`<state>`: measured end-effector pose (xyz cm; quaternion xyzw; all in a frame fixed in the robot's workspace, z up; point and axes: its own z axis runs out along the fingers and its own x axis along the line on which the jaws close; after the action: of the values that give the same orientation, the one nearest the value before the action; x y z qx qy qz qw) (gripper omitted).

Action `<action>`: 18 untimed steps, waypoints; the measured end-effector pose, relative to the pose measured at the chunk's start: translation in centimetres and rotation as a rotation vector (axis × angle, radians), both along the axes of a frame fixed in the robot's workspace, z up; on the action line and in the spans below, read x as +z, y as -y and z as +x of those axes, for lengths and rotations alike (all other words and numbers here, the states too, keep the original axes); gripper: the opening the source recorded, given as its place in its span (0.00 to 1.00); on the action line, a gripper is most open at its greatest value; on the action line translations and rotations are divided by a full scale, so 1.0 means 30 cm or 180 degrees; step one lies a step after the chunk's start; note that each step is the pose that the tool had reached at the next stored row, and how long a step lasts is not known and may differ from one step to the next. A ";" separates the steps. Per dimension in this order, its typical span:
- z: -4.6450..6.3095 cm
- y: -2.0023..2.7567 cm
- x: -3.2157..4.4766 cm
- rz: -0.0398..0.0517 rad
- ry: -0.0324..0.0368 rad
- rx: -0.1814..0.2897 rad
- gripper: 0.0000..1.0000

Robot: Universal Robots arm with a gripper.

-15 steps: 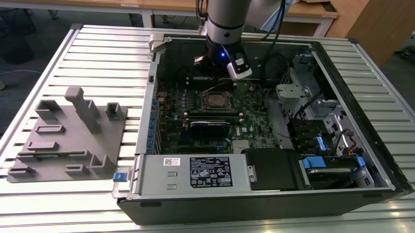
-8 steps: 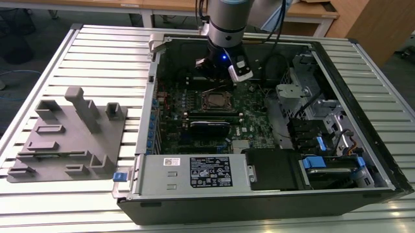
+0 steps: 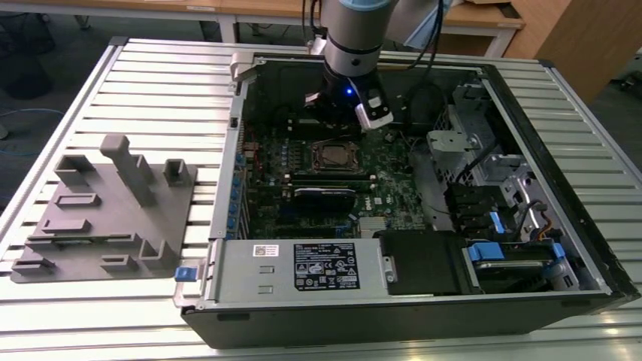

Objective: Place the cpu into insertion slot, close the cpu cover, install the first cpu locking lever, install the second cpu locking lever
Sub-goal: 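Install the first cpu locking lever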

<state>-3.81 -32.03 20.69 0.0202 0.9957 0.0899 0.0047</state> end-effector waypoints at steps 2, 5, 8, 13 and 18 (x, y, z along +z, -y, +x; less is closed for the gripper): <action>0.002 -0.001 0.000 0.0000 0.0000 0.0000 0.11; 0.009 -0.002 -0.001 0.0000 0.0000 0.0000 0.11; 0.014 -0.002 -0.001 0.0000 0.0000 -0.0008 0.11; 0.014 -0.002 -0.001 0.0000 0.0000 -0.0012 0.11; 0.016 -0.003 -0.002 0.0000 0.0000 -0.0130 0.11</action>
<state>-3.33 -31.95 20.61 0.0405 0.9951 0.0898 0.0066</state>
